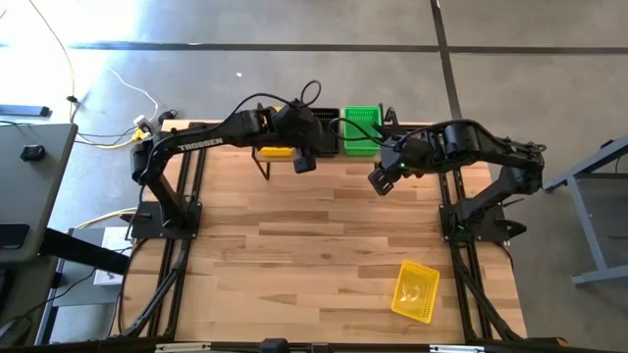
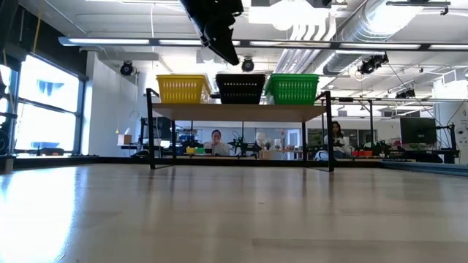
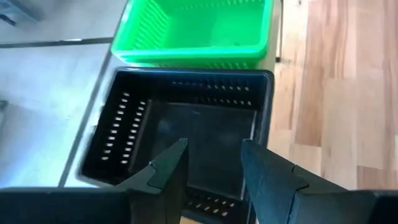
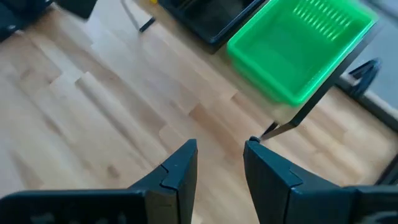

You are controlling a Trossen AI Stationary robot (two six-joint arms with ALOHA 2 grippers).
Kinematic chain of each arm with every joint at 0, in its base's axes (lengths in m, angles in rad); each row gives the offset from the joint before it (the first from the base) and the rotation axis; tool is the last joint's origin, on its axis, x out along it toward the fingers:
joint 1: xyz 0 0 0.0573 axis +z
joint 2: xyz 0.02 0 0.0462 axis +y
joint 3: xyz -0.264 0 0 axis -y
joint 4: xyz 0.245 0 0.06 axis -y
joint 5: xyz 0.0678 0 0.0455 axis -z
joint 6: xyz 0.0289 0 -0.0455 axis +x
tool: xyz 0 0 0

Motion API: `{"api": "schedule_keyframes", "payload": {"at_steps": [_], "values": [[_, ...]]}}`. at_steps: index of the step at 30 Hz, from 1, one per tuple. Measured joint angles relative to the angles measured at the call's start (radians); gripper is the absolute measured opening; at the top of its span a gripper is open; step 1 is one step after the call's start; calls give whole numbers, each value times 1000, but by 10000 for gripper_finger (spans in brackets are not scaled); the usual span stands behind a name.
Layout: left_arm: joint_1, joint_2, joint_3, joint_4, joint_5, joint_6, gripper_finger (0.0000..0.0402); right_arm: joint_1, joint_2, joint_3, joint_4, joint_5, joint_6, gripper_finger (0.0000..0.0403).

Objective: Stack baskets on shelf by color
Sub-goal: Stack the yellow bin on the other stacked yellow bins on the shelf

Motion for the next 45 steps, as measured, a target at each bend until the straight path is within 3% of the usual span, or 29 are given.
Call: {"api": "schedule_keyframes", "payload": {"at_steps": [11, 24, 29, 34, 45], "values": [[-56, -120, 0, -57, -3, -24, 136, 135, 68, 0, -44, -121, 21, 117], [-216, -226, 0, -188, 0, -202, 136, 394, 185, 0, -44, -213, 170, 117], [-268, -234, 0, -226, 0, -284, 133, 507, 223, 0, -44, -211, 309, 117], [-306, -234, 0, -280, -2, -270, 134, 609, 253, -17, -42, -196, 455, 117], [-335, -226, 0, -323, -7, -325, 133, 779, 253, -248, -38, -316, 803, 117]]}}
